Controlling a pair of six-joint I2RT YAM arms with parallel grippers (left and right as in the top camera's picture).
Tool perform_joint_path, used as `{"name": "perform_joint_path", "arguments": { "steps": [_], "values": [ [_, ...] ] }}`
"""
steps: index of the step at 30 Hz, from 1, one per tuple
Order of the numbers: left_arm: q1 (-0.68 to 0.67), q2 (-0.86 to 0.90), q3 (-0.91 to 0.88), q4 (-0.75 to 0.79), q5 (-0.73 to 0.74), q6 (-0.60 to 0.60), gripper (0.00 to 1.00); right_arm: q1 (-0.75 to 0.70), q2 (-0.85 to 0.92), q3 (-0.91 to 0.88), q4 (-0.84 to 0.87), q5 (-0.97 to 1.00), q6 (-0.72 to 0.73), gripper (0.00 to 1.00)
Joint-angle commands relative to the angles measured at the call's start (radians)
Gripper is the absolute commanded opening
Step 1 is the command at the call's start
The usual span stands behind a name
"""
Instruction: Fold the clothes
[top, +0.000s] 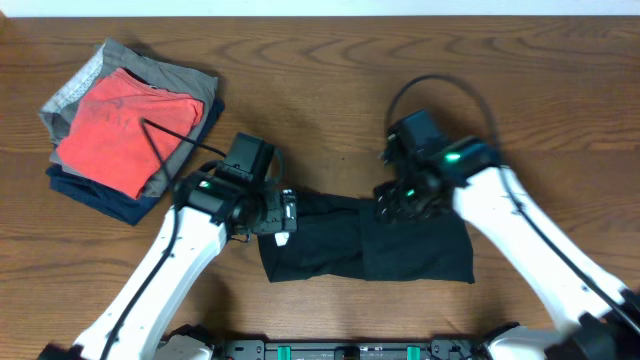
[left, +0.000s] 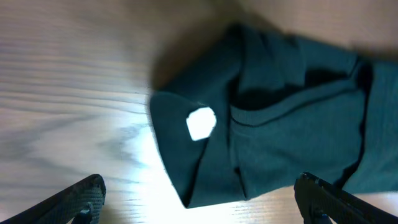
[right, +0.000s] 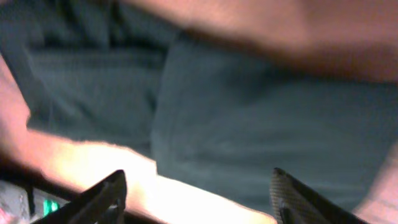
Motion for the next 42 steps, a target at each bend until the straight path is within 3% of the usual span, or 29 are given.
{"name": "perform_joint_path", "arguments": {
  "steps": [1,8,18,29,35,38,42],
  "values": [
    [0.003,0.072,-0.059,0.033,0.103,0.073,0.98,-0.074,-0.051,0.018,-0.009,0.079,0.042,0.74],
    [0.003,0.238,-0.097,0.133,0.128,0.11,0.98,-0.171,-0.057,0.016,-0.082,0.085,0.041,0.74],
    [0.003,0.424,-0.097,0.198,0.124,0.114,0.98,-0.178,-0.056,0.01,-0.082,0.106,0.041,0.75],
    [0.012,0.381,-0.073,0.135,-0.034,0.106,0.98,-0.179,-0.056,0.01,-0.075,0.106,0.041,0.75],
    [0.011,0.369,-0.074,0.135,-0.037,0.082,0.98,-0.179,-0.056,0.01,-0.072,0.106,0.041,0.75],
    [0.011,0.371,-0.076,0.158,-0.005,0.085,0.98,-0.179,-0.056,0.01,-0.072,0.106,0.041,0.75],
    [0.011,0.383,-0.107,0.247,0.143,0.117,0.98,-0.179,-0.056,0.01,-0.073,0.106,0.041,0.75]
  ]
}}
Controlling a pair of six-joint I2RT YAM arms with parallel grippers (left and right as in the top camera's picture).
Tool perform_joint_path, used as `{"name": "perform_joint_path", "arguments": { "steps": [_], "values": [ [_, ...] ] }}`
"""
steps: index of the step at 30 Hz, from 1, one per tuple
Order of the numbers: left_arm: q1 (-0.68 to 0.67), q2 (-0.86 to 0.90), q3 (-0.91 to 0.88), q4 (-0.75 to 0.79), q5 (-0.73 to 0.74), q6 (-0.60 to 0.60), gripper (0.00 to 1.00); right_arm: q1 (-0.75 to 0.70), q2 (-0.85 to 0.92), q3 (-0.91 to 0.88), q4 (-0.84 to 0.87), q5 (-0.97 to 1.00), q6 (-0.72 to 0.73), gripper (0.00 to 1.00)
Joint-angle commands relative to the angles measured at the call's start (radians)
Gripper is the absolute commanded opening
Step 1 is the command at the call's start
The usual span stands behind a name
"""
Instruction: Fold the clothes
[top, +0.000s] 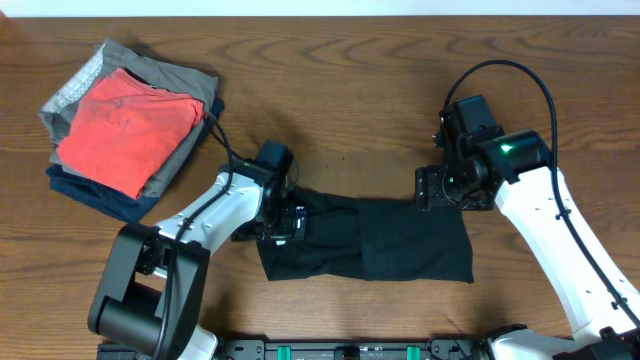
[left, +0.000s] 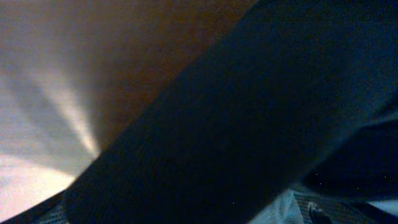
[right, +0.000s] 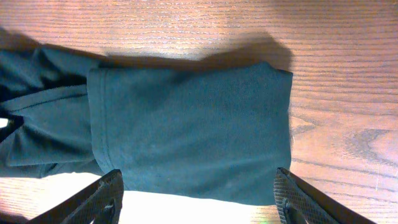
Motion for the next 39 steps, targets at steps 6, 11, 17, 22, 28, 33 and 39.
{"name": "perform_joint_path", "arguments": {
  "steps": [6,11,17,22,28,33,39],
  "values": [
    [0.006,0.018,-0.045,0.047,0.119,0.022,0.83,-0.007,0.0,-0.002,-0.009,0.014,0.014,0.75],
    [0.006,0.018,-0.045,0.047,0.117,0.022,0.08,-0.007,0.0,-0.002,-0.01,0.013,0.019,0.75],
    [0.046,-0.009,-0.026,-0.012,-0.012,0.023,0.06,-0.015,0.0,-0.002,-0.013,0.056,0.022,0.75],
    [0.153,-0.085,0.061,-0.153,-0.067,0.072,0.06,-0.05,0.0,-0.002,-0.016,0.117,0.022,0.76],
    [0.315,-0.186,0.205,-0.286,-0.068,0.117,0.06,-0.14,0.0,-0.002,-0.026,0.134,0.02,0.78],
    [0.354,-0.205,0.359,-0.427,-0.062,0.116,0.06,-0.215,0.001,-0.006,-0.04,0.156,-0.043,0.8],
    [0.185,-0.205,0.438,-0.49,-0.043,0.074,0.06,-0.232,0.003,-0.035,-0.038,0.155,-0.062,0.8]
  ]
}}
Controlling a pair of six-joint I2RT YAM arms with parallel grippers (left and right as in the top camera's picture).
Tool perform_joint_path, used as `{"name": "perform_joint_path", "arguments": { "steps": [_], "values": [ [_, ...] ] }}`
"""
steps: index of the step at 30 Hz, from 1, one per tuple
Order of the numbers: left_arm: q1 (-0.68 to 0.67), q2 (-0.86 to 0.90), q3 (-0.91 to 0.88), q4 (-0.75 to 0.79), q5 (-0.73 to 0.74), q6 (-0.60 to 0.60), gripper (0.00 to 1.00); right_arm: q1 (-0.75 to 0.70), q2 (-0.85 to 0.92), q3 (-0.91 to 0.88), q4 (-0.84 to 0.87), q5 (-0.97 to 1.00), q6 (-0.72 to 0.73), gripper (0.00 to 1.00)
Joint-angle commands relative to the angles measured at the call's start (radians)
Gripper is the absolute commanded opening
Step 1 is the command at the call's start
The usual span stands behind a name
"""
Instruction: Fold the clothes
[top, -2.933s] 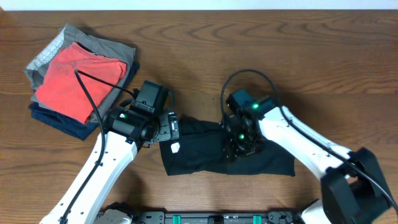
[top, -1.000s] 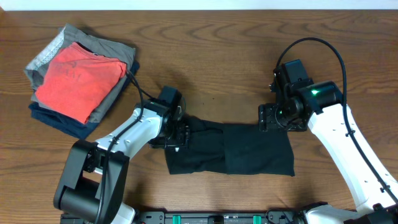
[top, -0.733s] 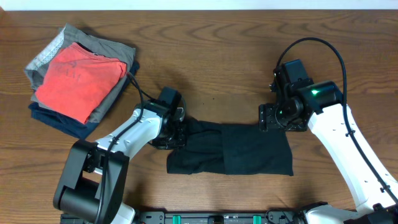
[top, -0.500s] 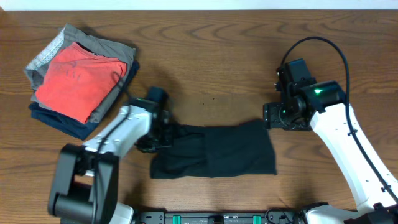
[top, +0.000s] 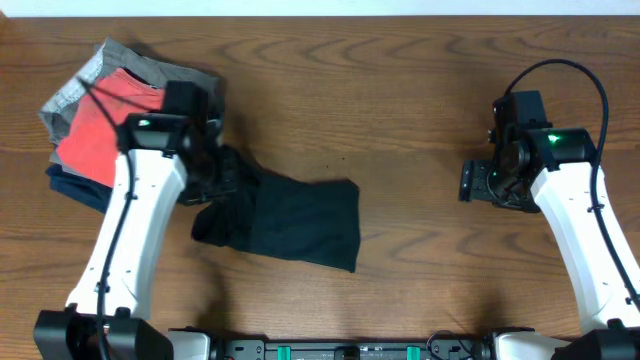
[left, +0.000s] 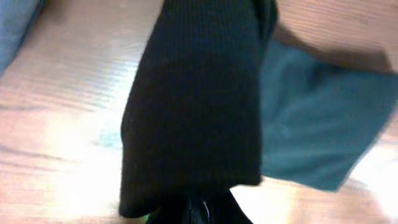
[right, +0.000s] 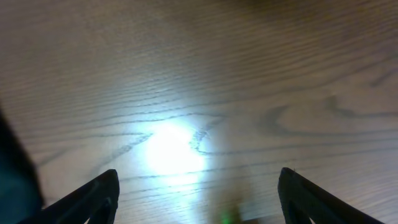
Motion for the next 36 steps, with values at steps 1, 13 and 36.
{"name": "perform_joint_path", "arguments": {
  "steps": [1,13,36],
  "values": [
    [-0.132,-0.006,0.025,-0.004,0.01,-0.049,0.06,-0.007,0.003,-0.029,0.004,0.012,-0.027,0.8],
    [-0.52,0.161,0.024,0.146,-0.013,-0.221,0.06,-0.007,0.004,-0.072,0.008,0.007,-0.027,0.8],
    [-0.386,0.038,0.142,0.11,-0.014,-0.182,0.36,0.019,0.004,-0.072,0.163,-0.72,-0.356,0.82]
  ]
}}
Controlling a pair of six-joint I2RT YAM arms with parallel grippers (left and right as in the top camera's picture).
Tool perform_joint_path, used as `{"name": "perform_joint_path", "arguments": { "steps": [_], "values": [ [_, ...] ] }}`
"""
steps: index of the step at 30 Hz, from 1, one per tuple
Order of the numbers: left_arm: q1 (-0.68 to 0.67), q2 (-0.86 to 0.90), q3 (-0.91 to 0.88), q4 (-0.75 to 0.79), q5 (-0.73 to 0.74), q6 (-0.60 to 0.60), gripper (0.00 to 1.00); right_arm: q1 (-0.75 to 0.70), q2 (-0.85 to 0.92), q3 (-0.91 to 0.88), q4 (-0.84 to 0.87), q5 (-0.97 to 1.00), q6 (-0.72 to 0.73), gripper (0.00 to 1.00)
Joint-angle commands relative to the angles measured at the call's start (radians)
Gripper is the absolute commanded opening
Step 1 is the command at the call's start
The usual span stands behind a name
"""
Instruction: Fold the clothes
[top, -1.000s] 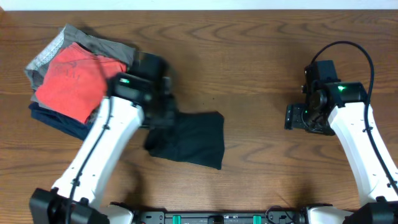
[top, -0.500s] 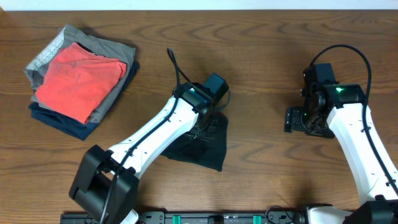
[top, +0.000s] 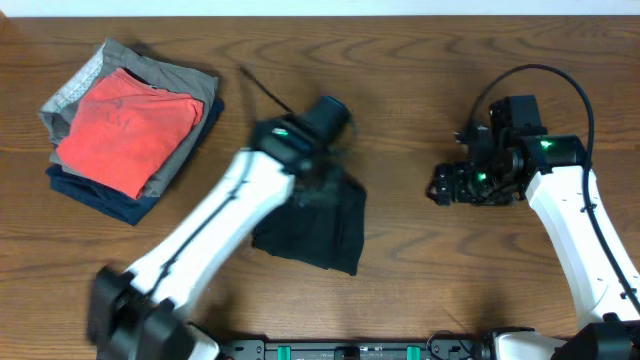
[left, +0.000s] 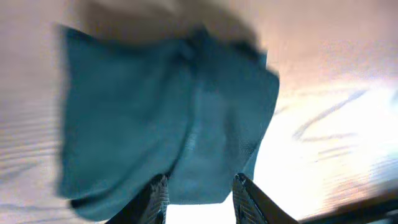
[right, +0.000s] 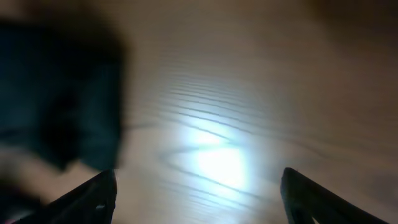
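Observation:
A black garment (top: 312, 226) lies as a compact folded bundle at the table's centre; the left wrist view shows the garment (left: 155, 112) as dark teal layers. My left gripper (top: 322, 186) is over the bundle's far right corner. In its own view the left gripper (left: 200, 200) has its fingers apart, with the cloth's near edge just beyond them. My right gripper (top: 441, 187) hangs to the right of the bundle, apart from it. From the wrist, the right gripper (right: 199, 199) is wide open over bare wood, with the garment (right: 56, 93) a blur at the left.
A stack of folded clothes (top: 125, 130), red on top of grey and navy, sits at the far left. The wooden table (top: 400, 80) stretches around it. The left arm reaches diagonally from the front left across the table's middle.
My left gripper was shut on the garment's left end near the stack; now it is over the right side with fingers apart. The garment is narrower. The right gripper has shifted slightly left.
Both grippers were first open over the long black garment at front centre. Then the left was down at its left end and the right had drawn back. Later the left held that end, with the cloth farther left. Now the cloth lies as a compact bundle.

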Motion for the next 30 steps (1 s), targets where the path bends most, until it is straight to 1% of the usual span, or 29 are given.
{"name": "perform_joint_path", "arguments": {
  "steps": [1,3,7,12,15,18,19,21,22,24,25,26,27,30],
  "values": [
    [0.114,-0.085,0.029,-0.014,-0.015,0.017,0.36,0.032,0.003,-0.005,0.039,-0.346,-0.127,0.82],
    [0.192,-0.095,0.028,-0.023,-0.014,0.017,0.37,0.072,0.003,-0.005,0.085,-0.401,-0.129,0.82],
    [0.284,-0.087,-0.001,-0.03,-0.013,0.017,0.41,0.156,0.013,-0.005,0.14,-0.398,-0.088,0.83],
    [0.31,-0.067,-0.068,-0.028,-0.005,0.016,0.42,0.259,0.085,-0.006,0.165,-0.271,-0.005,0.83],
    [0.31,-0.066,-0.111,-0.013,-0.005,0.016,0.42,0.304,0.149,-0.006,0.201,-0.285,0.018,0.82],
    [0.31,-0.066,-0.163,0.019,-0.006,0.016,0.42,0.346,0.229,-0.006,0.251,-0.287,0.054,0.78],
    [0.31,-0.066,-0.18,0.031,-0.006,0.016,0.42,0.355,0.249,-0.006,0.266,-0.288,0.064,0.74],
    [0.31,-0.066,-0.226,0.071,-0.006,0.016,0.42,0.373,0.299,-0.006,0.305,-0.291,0.091,0.63],
    [0.31,-0.066,-0.245,0.09,-0.006,0.016,0.42,0.377,0.312,-0.006,0.315,-0.295,0.097,0.59],
    [0.31,-0.063,-0.302,0.153,-0.006,0.016,0.43,0.384,0.343,-0.006,0.338,-0.294,0.1,0.35],
    [0.31,-0.06,-0.332,0.187,-0.006,0.016,0.43,0.383,0.355,-0.006,0.347,-0.282,0.101,0.16],
    [0.31,-0.057,-0.36,0.216,-0.006,0.016,0.45,0.379,0.365,-0.006,0.357,-0.262,0.109,0.03],
    [0.309,-0.053,-0.396,0.253,-0.003,0.016,0.46,0.372,0.37,-0.006,0.37,-0.219,0.127,0.01],
    [0.309,-0.047,-0.476,0.328,0.03,0.013,0.47,0.34,0.371,-0.003,0.398,-0.074,0.161,0.01]
  ]
}}
